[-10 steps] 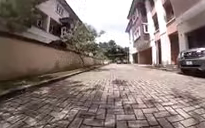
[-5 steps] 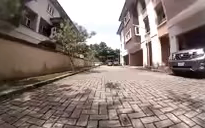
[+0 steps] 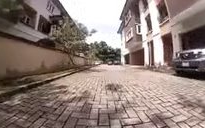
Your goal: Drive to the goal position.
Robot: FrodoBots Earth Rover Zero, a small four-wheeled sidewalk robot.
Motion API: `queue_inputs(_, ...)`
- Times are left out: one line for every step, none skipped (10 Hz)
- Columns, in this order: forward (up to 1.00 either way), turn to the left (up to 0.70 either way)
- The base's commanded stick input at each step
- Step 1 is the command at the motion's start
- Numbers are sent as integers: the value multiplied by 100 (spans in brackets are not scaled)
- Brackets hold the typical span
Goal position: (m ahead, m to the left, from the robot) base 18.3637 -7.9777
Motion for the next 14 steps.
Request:
queue_inputs(50, 0)
queue_inputs(50, 0)
queue_inputs(50, 0)
queue_inputs(50, 0)
queue_inputs(50, 0)
queue_inputs(50, 0)
queue_inputs(50, 0)
queue_inputs(50, 0)
queue_inputs(50, 0)
queue_inputs(50, 0)
queue_inputs(50, 0)
queue_inputs(50, 0)
queue_inputs(50, 0)
queue_inputs(50, 0)
